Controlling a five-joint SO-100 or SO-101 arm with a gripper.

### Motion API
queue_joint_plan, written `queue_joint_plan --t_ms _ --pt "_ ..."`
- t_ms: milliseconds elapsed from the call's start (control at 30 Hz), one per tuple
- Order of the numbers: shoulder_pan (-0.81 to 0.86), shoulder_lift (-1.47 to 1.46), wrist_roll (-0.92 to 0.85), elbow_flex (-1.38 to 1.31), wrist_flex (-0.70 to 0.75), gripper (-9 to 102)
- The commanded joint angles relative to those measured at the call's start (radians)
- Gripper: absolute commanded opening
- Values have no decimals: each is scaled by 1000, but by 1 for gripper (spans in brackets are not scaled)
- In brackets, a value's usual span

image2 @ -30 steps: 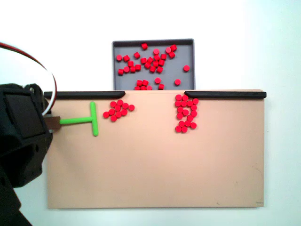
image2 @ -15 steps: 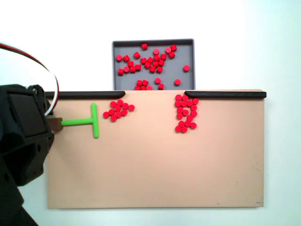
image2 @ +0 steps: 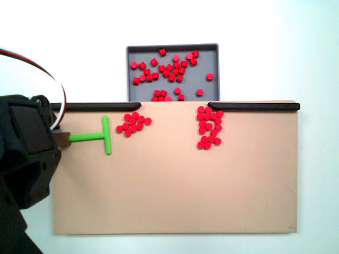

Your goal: Push granules from left to the grey container

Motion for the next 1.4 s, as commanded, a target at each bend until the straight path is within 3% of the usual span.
queue_joint_plan --t_ms 0,1367 --pt "12 9 -18 -8 -2 0" --pt "83 29 -52 8 2 0"
